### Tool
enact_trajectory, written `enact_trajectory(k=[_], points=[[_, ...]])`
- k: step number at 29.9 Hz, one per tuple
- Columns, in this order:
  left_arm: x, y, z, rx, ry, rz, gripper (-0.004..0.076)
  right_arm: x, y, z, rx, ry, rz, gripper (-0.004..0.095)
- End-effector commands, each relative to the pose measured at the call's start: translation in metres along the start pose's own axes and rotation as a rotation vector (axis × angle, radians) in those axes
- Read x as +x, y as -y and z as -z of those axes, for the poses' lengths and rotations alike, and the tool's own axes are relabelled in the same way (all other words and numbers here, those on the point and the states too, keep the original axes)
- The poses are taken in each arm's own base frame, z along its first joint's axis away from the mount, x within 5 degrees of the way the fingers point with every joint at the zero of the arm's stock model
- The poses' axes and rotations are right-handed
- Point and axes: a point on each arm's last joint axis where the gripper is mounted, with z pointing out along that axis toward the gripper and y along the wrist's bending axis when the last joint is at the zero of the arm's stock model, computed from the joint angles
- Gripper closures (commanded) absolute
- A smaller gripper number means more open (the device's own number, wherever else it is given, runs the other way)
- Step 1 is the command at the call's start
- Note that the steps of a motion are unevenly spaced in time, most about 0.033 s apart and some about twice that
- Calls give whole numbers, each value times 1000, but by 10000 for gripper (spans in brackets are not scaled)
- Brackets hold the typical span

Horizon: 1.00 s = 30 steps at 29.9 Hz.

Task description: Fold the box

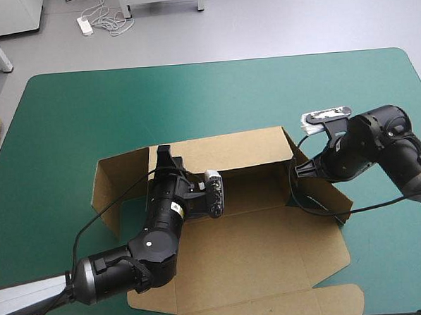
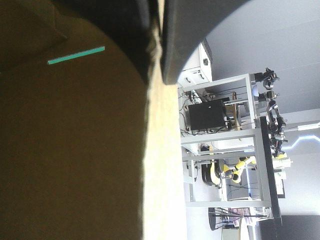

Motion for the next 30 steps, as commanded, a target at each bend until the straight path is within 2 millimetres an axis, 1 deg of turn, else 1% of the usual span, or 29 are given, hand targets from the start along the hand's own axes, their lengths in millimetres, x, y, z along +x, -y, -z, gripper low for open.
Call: enact_trajectory(k=[1, 7, 14, 22, 24, 30], points=[[-3, -13, 7, -38, 46, 37, 733, 11, 0, 10, -29, 3, 0, 927], [-3, -13, 7, -43, 47, 34, 733, 23, 1, 19, -34, 23, 0, 927], [-3, -13, 7, -43, 47, 36, 733, 35, -4, 36, -111, 70, 14, 927], [-3, -13, 7, -43, 45, 34, 733, 40, -5, 44, -131, 99, 15, 927], [-3, -13, 7, -43, 45, 34, 733, 41, -2, 48, -111, 116, 21, 927], [-3, -14, 7, -46, 52, 31, 733, 41, 1, 49, -73, 127, 37, 927]])
